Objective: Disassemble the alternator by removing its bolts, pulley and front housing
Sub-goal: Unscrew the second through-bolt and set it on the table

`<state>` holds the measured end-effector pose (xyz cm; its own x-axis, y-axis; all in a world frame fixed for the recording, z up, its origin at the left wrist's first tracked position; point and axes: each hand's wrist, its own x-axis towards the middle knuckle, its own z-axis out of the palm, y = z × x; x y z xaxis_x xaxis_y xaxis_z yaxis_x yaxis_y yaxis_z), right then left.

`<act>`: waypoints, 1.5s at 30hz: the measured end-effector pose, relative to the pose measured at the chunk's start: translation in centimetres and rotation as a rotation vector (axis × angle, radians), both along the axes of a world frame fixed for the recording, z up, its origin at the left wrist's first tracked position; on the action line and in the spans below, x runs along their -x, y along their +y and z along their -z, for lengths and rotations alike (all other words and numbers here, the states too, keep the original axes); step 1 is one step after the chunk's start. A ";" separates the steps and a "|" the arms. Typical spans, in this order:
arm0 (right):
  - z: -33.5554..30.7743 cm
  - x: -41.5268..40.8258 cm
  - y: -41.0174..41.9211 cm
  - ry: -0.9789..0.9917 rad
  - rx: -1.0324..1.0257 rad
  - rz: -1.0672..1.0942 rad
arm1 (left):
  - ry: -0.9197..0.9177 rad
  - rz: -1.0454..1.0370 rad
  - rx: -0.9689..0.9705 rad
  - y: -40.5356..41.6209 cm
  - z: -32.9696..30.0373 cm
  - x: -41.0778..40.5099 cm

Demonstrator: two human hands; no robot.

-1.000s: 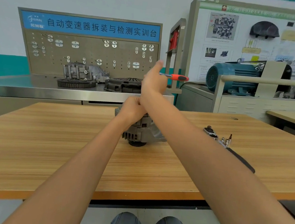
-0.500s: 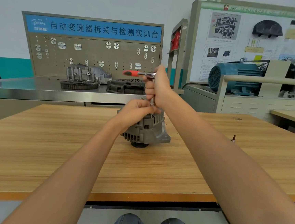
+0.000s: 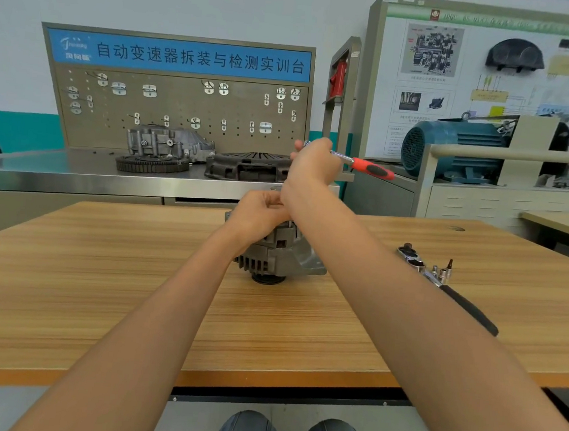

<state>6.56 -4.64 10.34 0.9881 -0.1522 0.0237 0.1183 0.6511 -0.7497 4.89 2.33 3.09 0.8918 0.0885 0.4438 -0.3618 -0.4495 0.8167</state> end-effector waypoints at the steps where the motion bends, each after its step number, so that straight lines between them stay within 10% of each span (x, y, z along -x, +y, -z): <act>1: -0.3 0.1 -0.1 0.016 -0.005 -0.012 | 0.002 0.002 0.006 0.0 0.0 -0.1; 15: -1.7 -1.3 -2.5 -0.051 0.519 -0.703 | 0.067 0.062 -0.007 0.5 0.1 -0.2; 25: -0.8 -0.2 0.7 -0.017 0.149 -0.012 | -0.037 0.004 0.036 0.3 0.4 -0.2; 37: -1.3 -1.9 -2.9 -0.103 0.480 -0.784 | 0.030 0.058 0.006 0.6 0.1 -0.1; 45: -0.8 -1.1 -1.4 -0.049 0.365 -0.445 | -0.039 0.042 0.060 0.2 0.4 -0.2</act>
